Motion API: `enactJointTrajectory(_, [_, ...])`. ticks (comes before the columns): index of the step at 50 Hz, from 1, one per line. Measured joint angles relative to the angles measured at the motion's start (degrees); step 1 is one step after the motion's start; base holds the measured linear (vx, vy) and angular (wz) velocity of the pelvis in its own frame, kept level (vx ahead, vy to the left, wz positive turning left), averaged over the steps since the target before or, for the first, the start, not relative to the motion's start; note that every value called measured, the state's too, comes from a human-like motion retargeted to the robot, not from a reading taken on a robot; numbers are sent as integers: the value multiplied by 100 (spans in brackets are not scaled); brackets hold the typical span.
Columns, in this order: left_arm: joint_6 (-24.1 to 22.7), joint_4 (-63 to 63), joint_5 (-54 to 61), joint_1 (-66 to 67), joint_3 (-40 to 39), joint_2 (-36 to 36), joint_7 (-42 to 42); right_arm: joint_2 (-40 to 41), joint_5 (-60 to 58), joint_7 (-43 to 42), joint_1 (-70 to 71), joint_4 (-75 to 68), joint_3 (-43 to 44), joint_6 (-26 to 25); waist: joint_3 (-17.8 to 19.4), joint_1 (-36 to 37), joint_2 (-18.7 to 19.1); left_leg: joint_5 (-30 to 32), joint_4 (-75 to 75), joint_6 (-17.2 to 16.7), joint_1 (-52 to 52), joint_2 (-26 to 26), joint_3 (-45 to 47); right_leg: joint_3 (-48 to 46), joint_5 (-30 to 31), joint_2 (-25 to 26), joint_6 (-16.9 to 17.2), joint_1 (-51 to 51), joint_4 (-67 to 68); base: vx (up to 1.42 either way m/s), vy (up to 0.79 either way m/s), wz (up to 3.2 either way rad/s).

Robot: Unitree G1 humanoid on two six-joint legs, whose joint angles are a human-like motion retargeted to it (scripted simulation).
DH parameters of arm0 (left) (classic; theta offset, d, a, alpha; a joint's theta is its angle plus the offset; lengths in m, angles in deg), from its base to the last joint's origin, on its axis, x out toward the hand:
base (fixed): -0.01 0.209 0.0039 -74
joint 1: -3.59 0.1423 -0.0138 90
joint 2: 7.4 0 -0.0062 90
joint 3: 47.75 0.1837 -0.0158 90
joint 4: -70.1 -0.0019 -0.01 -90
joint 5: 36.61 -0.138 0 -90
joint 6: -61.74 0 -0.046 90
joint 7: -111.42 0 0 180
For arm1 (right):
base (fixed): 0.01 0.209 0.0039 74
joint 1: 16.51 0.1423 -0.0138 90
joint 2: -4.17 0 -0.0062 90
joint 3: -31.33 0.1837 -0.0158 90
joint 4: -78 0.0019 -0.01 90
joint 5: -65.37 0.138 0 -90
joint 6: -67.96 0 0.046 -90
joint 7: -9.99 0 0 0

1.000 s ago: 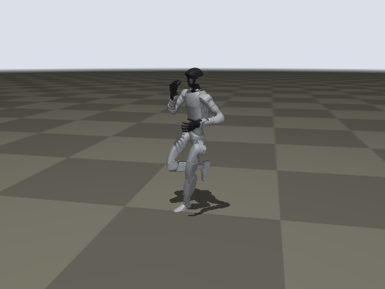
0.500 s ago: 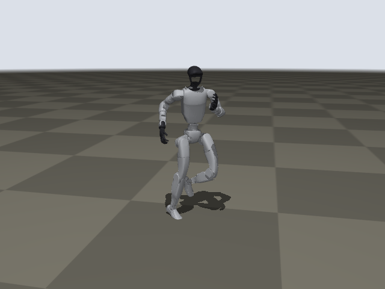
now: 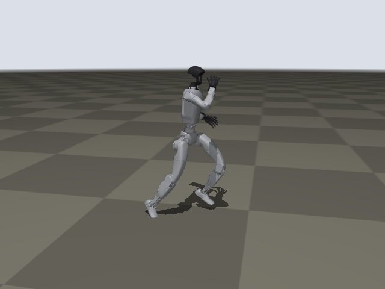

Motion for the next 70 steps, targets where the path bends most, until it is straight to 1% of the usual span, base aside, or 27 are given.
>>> enactJointTrajectory(5, [94, -408, -706, -1535, 418, 273, -144, -508, 199, 299, -2776, 1081, 723, 327, 499, -578, 390, 1388, -4399, -776, 3114, 125, 810, -411, -1432, 898, -298, -912, 4267, 68, 53, 164])
enactJointTrajectory(8, [86, -110, -1226, -2471, 585, 932, -392, -579, 105, 319, -4679, 1006, 1395, 516, 833, -1195, 748, -496, -5015, -1038, 3967, -83, 477, -671, -2546, 1352, -331, -2119, 7388, 53, 48, 191])
enactJointTrajectory(11, [178, 33, -1409, -4553, 650, 1446, -990, -537, -447, -176, -6106, -285, 2467, 445, 1790, -1967, 985, -2425, -3979, -299, 3858, -290, -281, -1162, -3557, 1392, -490, -3357, 10037, 36, 35, 241])
enactJointTrajectory(12, [215, -46, -1571, -5492, 720, 1552, -1208, -371, -556, -415, -6584, -991, 2849, 404, 2134, -2210, 1116, -2814, -3291, -165, 3606, -230, -564, -1423, -3807, 1411, -519, -3772, 10608, 41, 20, 252])
enactJointTrajectory(14, [232, -273, -2106, -7285, 951, 1746, -1562, 193, -260, -651, -7547, -2384, 3540, 466, 2498, -2626, 1461, -3037, -2461, -449, 3260, -22, -996, -1908, -4060, 1559, -443, -4646, 10983, 60, 16, 207])
enactJointTrajectory(17, [265, -422, -3099, -9232, 1279, 2042, -2045, 156, 611, -221, -8973, -2791, 4290, 808, 2415, -3202, 1623, -2591, -3385, -601, 3850, -319, -1096, -1845, -4202, 1383, -350, -5537, 10271, 90, 22, 119])
enactJointTrajectory(19, [324, -213, -3468, -9671, 1266, 2102, -2156, -633, 1000, 473, -9937, -2068, 4393, 811, 2101, -3672, 1655, -1592, -4328, -613, 4327, -546, -1014, -1736, -3750, 1198, -259, -5783, 9048, 105, 17, 44])
enactJointTrajectory(23, [199, 411, -3371, -9621, 1347, 2207, -1783, -1933, 1325, 1425, -11318, -1349, 4375, 538, 1344, -4120, 1713, 1394, -5635, -1246, 4789, -809, -1001, -1962, -1810, 1162, -227, -5088, 5107, 107, 5, -8])
enactJointTrajectory(26, [36, 871, -2973, -9411, 1647, 2212, -1379, -2058, 206, 956, -12416, -1266, 4621, 553, 908, -4057, 1234, 2283, -5314, -1289, 4905, -1230, -680, -1585, -264, 1185, 216, -3528, 1398, 111, -1, 46])
enactJointTrajectory(28, [8, 1010, -2843, -9409, 1670, 2227, -1285, -2012, 3, 758, -12624, -1380, 4845, 453, 724, -4118, 775, 1941, -4569, -962, 4890, -1652, -237, -907, -237, 880, 427, -2663, -241, 121, -11, 95])
enactJointTrajectory(31, [79, 924, -2796, -9336, 1493, 2008, -1132, -1890, 475, 982, -12017, -1954, 4819, 75, 1079, -3882, 240, 87, -1787, -361, 4592, -1532, 203, -413, 117, 909, 554, -1012, -1806, 108, -11, -17])
enactJointTrajectory(34, [82, 1148, -2844, -8433, 1197, 1851, -916, -1754, 694, 989, -11306, -2190, 4785, 118, 1336, -3569, 337, -1275, 1221, 86, 3470, -1473, -27, -256, -1760, 1227, -135, -477, -1050, 92, 5, -56])
enactJointTrajectory(37, [-60, 1361, -2489, -7149, 834, 1959, -753, -1241, 492, -246, -9356, -2786, 4156, 435, 2196, -3128, 610, -2292, 4163, -14, 1838, -1784, -443, -155, -3540, 1628, -892, -840, 1261, 71, 10, -109])
enactJointTrajectory(40, [-256, 1290, -1908, -5354, 335, 2031, -685, -339, 294, -1314, -6357, -3508, 3320, 455, 2927, -2647, 461, -2813, 5849, 80, -52, -1835, -121, 249, -4221, 1641, -885, -1039, 2677, 71, 10, -155])
enactJointTrajectory(42, [-297, 1228, -1594, -3954, -98, 1901, -637, 326, 406, -1316, -4843, -3324, 3113, 359, 2933, -1906, 346, -2866, 6029, 264, -1027, -1196, 142, 789, -4281, 1688, -971, -824, 2604, 85, 6, -226])
enactJointTrajectory(45, [-228, 974, -1249, -2380, -592, 1551, -538, 933, 684, -1151, -3382, -2401, 2709, 191, 2696, -653, 210, -2467, 5108, 369, -1841, -339, 369, 1554, -3542, 1520, -943, -308, 1669, 93, 15, -181])
enactJointTrajectory(48, [-221, 325, -1205, -1696, -587, 1164, -234, 853, 699, -568, -2923, -1360, 2082, 240, 2176, 273, -44, -1454, 2935, 329, -1609, 30, 803, 1866, -1556, 1022, -461, 191, 90, 98, 24, -62])
enactJointTrajectory(50, [-211, -72, -1061, -1357, -534, 933, -90, 821, 1026, -272, -2847, -871, 1529, 243, 1702, 596, -286, -597, 1128, -20, -1120, -254, 934, 1790, -229, 720, 25, 341, -640, 101, 30, -25])
enactJointTrajectory(53, [-303, -205, -864, -864, -736, 716, -91, 242, -2338, -1167, -2183, -490, 650, -279, 1125, 460, -264, 484, -1554, -621, 57, -777, 555, 1121, -440, 840, -116, 259, -35, 104, 34, -16])
enactJointTrajectory(55, [-209, -112, -818, -795, -899, 634, -37, 120, -3274, -1071, -1972, -117, 294, -660, 1065, 255, 31, 1126, -3056, -840, 1153, -674, 427, 509, -750, 1118, -479, 173, 1022, 105, 33, -31])
enactJointTrajectory(57, [-89, 24, -974, -862, -989, 560, 37, 207, -2532, -705, -2609, 171, 336, -382, 1108, 100, 425, 1952, -4368, -1183, 2415, -338, 509, 33, -999, 1466, -1011, -85, 2587, 105, 34, -53])
enactJointTrajectory(58, [-93, 113, -1099, -800, -1014, 484, 74, 309, -1465, -463, -3262, 315, 397, 50, 937, 51, 573, 2272, -4721, -1493, 2829, -111, 589, -157, -1109, 1659, -1126, -478, 3609, 99, 35, -68])
enactJointTrajectory(60, [69, 220, -1340, -955, -930, 538, 80, 358, 378, 207, -4472, 433, 385, 412, 572, -77, 681, 2551, -6008, -1565, 3699, -160, 813, -92, -1470, 2140, -1754, -1651, 5645, 84, 35, -67])
enactJointTrajectory(62, [49, 393, -1430, -1383, -983, 591, -100, 104, 215, 278, -5089, 257, 603, 371, 696, -519, 591, 748, -5971, -1181, 4154, -416, 1034, -88, -1881, 2550, -1568, -2840, 7668, 68, 35, 10])
enactJointTrajectory(65, [103, 499, -1511, -3002, -850, 540, -531, -257, -911, -60, -5840, -390, 1324, 261, 1593, -1338, 329, -1953, -4147, -262, 3976, -674, 896, -469, -2605, 2714, -1222, -4631, 10074, 54, 25, 121])
enactJointTrajectory(68, [241, -128, -1876, -6000, -231, 381, -730, -320, -1584, -772, -7032, -1602, 2577, 367, 2566, -2085, 679, -2940, -1651, -331, 3268, -168, 8, -1511, -2886, 2766, -614, -6325, 10520, 64, 13, 200])
enactJointTrajectory(70, [246, -457, -2089, -7671, 289, 610, -947, -515, -691, -729, -7851, -1959, 3187, 510, 2640, -2394, 729, -3032, -1823, -452, 3510, -335, -62, -1450, -3179, 2718, -747, -7192, 10134, 80, 18, 89])
